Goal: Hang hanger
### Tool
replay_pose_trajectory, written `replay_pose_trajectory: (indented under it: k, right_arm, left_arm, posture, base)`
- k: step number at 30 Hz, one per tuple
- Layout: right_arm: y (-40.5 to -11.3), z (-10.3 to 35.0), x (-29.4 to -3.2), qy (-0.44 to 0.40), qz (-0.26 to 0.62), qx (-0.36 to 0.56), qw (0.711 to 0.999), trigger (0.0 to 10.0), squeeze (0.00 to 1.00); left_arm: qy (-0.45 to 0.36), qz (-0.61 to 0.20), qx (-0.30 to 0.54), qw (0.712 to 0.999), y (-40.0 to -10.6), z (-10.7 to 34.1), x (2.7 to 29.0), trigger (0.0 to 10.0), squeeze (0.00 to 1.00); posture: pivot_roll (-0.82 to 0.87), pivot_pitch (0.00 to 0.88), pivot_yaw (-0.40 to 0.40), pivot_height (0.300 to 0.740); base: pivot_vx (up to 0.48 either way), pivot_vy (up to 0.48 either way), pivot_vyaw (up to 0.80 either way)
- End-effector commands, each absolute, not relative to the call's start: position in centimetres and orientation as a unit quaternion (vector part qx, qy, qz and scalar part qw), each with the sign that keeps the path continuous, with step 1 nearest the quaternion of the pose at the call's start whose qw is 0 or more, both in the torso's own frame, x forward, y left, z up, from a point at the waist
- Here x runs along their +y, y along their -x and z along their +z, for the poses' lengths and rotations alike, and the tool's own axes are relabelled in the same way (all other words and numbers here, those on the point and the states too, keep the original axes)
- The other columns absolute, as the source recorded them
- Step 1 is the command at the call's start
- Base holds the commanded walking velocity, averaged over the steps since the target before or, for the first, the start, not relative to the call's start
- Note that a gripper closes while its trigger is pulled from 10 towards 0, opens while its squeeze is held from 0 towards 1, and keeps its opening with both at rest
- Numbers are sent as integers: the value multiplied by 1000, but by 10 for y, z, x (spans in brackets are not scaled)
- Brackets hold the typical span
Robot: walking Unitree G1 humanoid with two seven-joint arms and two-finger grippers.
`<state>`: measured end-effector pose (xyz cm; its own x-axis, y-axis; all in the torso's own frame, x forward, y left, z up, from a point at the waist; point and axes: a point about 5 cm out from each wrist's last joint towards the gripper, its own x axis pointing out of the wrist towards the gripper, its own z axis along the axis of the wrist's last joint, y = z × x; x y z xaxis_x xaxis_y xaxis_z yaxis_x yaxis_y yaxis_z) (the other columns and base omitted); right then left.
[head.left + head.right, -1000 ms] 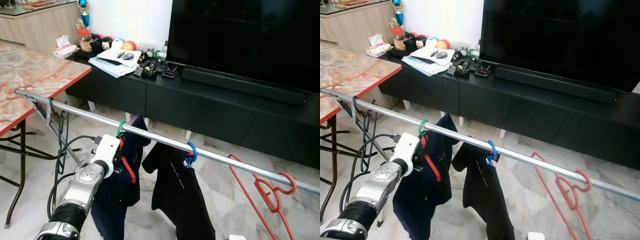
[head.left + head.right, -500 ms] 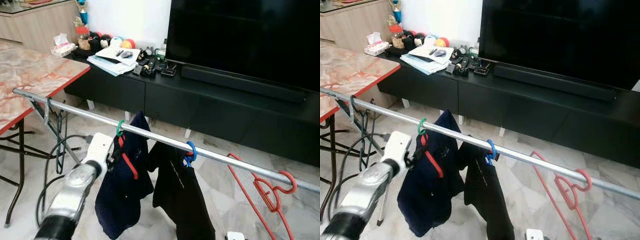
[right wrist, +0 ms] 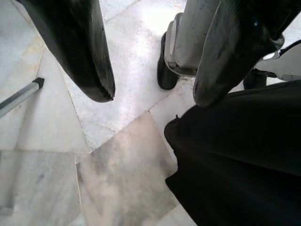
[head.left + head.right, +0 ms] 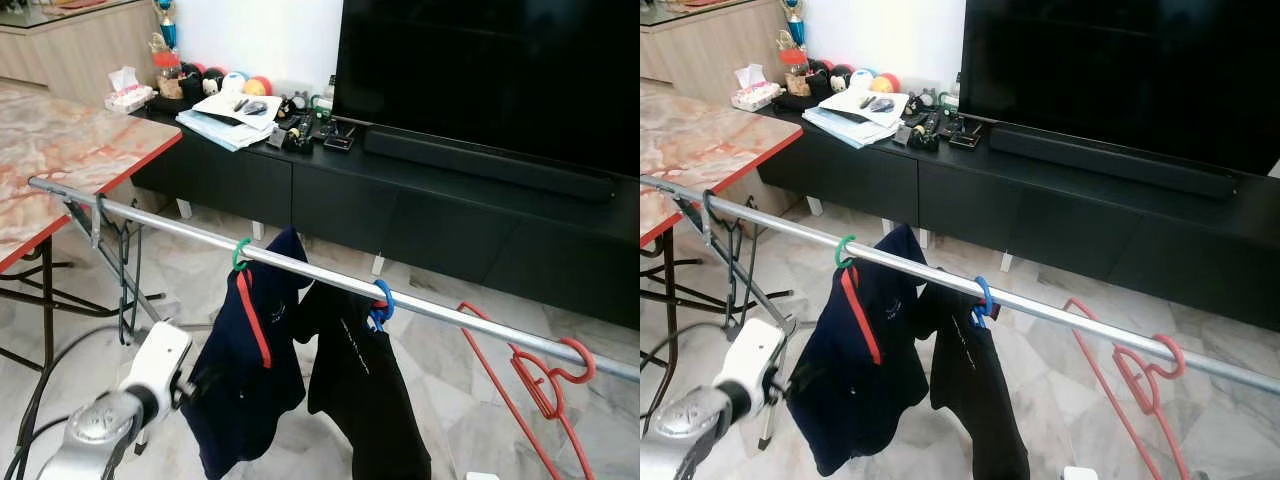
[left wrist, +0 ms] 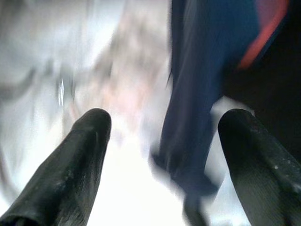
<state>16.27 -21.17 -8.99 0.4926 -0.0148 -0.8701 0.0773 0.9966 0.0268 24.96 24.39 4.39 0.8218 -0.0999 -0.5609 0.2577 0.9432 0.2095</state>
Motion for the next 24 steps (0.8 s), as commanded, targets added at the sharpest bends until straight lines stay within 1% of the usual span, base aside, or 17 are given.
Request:
replay_pose_trajectory:
  k: [1,6,7,9,10,12,14,16,18,21,24]
  right_arm:
    - [-164,-90,-208,-40,-35,500,864,10000,0]
    - [-167,-91,-195,-50,-35,497,866,10000,0]
    - [-168,-91,-191,-55,-36,496,866,10000,0]
    - [-168,-92,-190,-57,-37,496,866,10000,0]
    - [-167,-92,-189,-58,-37,496,865,10000,0]
    - [-166,-92,-190,-59,-39,497,865,10000,0]
    - [-163,-92,-197,-62,-46,498,864,10000,0]
    - [-160,-93,-201,-61,-49,500,863,10000,0]
    - [-157,-94,-201,-62,-51,502,861,10000,0]
    - [-153,-96,-199,-64,-51,504,860,10000,0]
    - [-152,-97,-197,-64,-50,505,859,10000,0]
  left_arm:
    - [-166,-63,341,923,-239,16,256,10000,0]
    - [-147,-28,410,900,-221,-23,259,10000,0]
    - [-115,-1,432,895,-212,-38,255,10000,0]
    - [-108,5,437,893,-210,-43,254,10000,0]
    - [-96,4,447,889,-204,-52,246,10000,0]
    - [-80,13,457,886,-198,-60,241,10000,0]
    - [-41,34,457,888,-193,-66,233,10000,0]
    - [-22,33,462,886,-191,-70,227,10000,0]
    - [-12,27,471,882,-187,-73,223,10000,0]
    - [-21,12,487,873,-181,-79,218,10000,0]
    - [-14,26,497,867,-176,-82,219,10000,0]
  posture:
    - [9,49,-35,740]
    - [-1,41,-15,740]
    - [-3,35,-6,740]
    - [-4,35,-4,740]
    - [-6,32,2,740]
    - [-13,28,6,740]
    - [-16,27,3,740]
    - [-19,24,2,740]
    - [-21,19,-1,740]
    - [-19,18,-2,740]
    - [-23,9,-3,740]
  base:
    - [0,0,0]
    - [0,0,0]
    - [0,0,0]
    - [0,0,0]
    - [0,0,0]
    - [0,0,0]
    - [0,0,0]
    - [0,0,0]
    - [0,0,0]
    - [0,0,0]
    - [0,0,0]
